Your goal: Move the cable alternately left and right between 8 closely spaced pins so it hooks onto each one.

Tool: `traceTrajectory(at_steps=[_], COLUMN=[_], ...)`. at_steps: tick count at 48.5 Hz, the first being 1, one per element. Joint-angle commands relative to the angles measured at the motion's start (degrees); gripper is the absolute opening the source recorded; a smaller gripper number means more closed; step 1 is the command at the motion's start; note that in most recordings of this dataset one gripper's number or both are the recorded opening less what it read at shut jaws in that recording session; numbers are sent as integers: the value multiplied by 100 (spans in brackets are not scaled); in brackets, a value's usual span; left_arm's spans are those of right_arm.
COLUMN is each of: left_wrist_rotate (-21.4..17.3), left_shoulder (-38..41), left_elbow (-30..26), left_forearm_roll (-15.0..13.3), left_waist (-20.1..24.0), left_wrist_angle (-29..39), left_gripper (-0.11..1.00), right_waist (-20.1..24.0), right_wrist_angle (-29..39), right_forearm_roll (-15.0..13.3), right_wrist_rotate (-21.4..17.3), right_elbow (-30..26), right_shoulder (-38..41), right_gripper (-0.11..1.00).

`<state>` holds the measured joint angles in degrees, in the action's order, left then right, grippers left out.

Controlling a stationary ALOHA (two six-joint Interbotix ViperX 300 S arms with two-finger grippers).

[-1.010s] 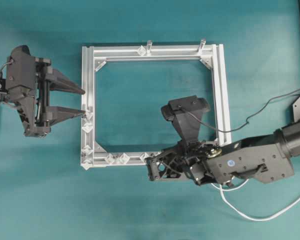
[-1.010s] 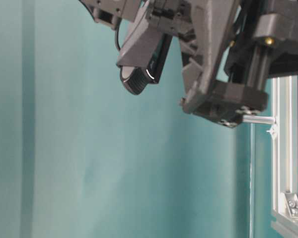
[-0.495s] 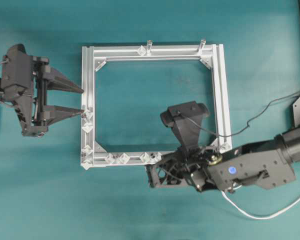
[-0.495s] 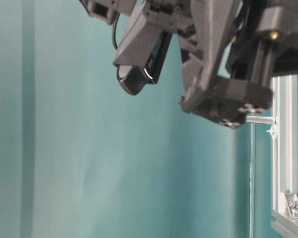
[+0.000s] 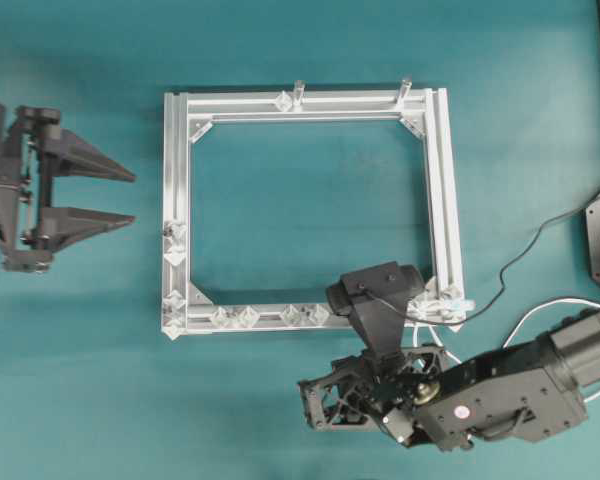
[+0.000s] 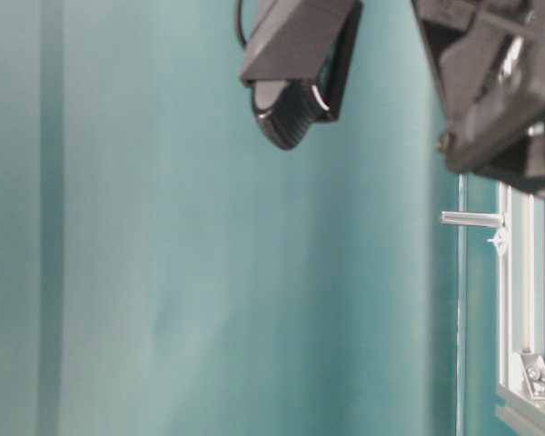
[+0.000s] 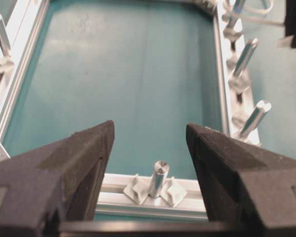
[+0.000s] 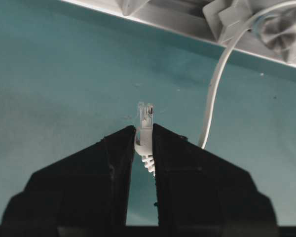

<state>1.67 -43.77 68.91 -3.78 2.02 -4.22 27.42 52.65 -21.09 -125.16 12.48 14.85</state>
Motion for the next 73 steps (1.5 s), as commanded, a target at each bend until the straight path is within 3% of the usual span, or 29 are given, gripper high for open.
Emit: traceTrajectory(at_steps=[1, 9, 18, 36, 54, 64, 73], left_wrist_rotate=[105, 404, 686, 642, 633, 633, 624], left_shoulder=[-343, -1037, -1749, -2812, -2909, -2918, -2927], left_elbow=[9, 193, 492, 976, 1072, 1195, 1204], left_forearm_roll=[9, 9, 9, 26, 62, 62, 62], left_waist=[-44, -105, -105, -105, -105, -105, -105], left_wrist_angle=[193, 879, 1028, 1072, 1072, 1072, 1072], left_gripper=[63, 63, 63, 63, 63, 63, 63], right_waist=[35, 79, 97, 26, -246, -299, -396], right_wrist_angle=[237, 554, 633, 914, 1011, 1028, 1485], right_forearm_roll=[-62, -79, -79, -123, -352, -352, -352], right_wrist_rotate=[-9, -18, -35, -79, -62, -62, -18], right_elbow=[-220, -519, -1002, -2232, -2927, -3015, -3006], right_shoulder=[-114, -97, 185, 993, 1310, 1415, 1415], right_gripper=[14, 14, 14, 14, 14, 14, 14])
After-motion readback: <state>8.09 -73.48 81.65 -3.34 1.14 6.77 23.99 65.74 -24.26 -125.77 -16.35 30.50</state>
